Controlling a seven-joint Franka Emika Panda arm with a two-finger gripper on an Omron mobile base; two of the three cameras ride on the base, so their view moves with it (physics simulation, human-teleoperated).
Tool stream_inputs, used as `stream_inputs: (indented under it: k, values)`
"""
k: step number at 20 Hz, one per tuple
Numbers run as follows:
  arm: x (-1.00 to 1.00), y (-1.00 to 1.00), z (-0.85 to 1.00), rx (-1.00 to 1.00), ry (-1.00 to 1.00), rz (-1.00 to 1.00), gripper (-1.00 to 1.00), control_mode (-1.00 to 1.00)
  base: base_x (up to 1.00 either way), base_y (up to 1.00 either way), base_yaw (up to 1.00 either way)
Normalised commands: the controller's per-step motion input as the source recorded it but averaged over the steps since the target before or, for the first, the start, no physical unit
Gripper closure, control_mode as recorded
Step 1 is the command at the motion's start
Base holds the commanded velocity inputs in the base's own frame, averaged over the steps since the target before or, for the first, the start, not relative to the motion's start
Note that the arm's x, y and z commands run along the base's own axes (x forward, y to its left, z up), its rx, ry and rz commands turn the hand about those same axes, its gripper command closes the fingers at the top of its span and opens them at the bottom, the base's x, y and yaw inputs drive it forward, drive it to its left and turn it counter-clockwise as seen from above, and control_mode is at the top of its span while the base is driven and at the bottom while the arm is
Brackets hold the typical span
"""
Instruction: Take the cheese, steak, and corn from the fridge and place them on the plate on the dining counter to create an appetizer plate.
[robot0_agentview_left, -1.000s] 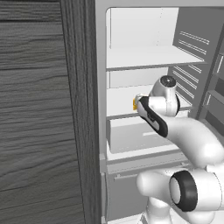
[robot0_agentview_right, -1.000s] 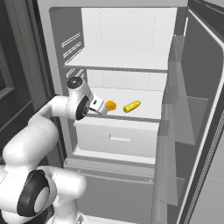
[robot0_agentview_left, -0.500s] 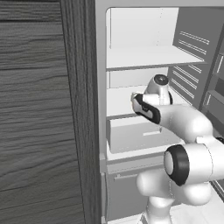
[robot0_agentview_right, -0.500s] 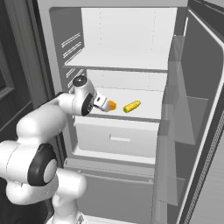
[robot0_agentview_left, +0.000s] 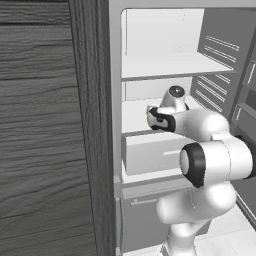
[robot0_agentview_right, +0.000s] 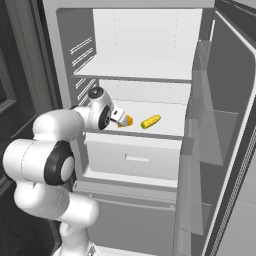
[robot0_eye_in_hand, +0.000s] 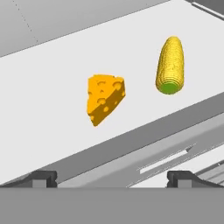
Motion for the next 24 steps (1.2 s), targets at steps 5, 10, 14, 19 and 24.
stream_inputs:
  k: [5, 10, 14, 19, 24]
  values:
    - [0.43, -0.03, -0.19, 0.0, 0.0, -0.04, -1.0, -1.0, 0.0, 0.0, 0.0]
    - [0.45, -0.08, -0.19, 0.0, 0.0, -0.05, -1.0, -1.0, 0.0, 0.0, 0.0]
    - [0.41, -0.06, -0.2, 0.0, 0.0, -0.06, -1.0, -1.0, 0.0, 0.0, 0.0]
    - [0.43, -0.02, -0.18, 0.0, 0.0, -0.05, -1.0, -1.0, 0.0, 0.0, 0.0]
    - [0.42, 0.0, -0.17, 0.0, 0.02, -0.05, -1.0, -1.0, 0.0, 0.0, 0.0]
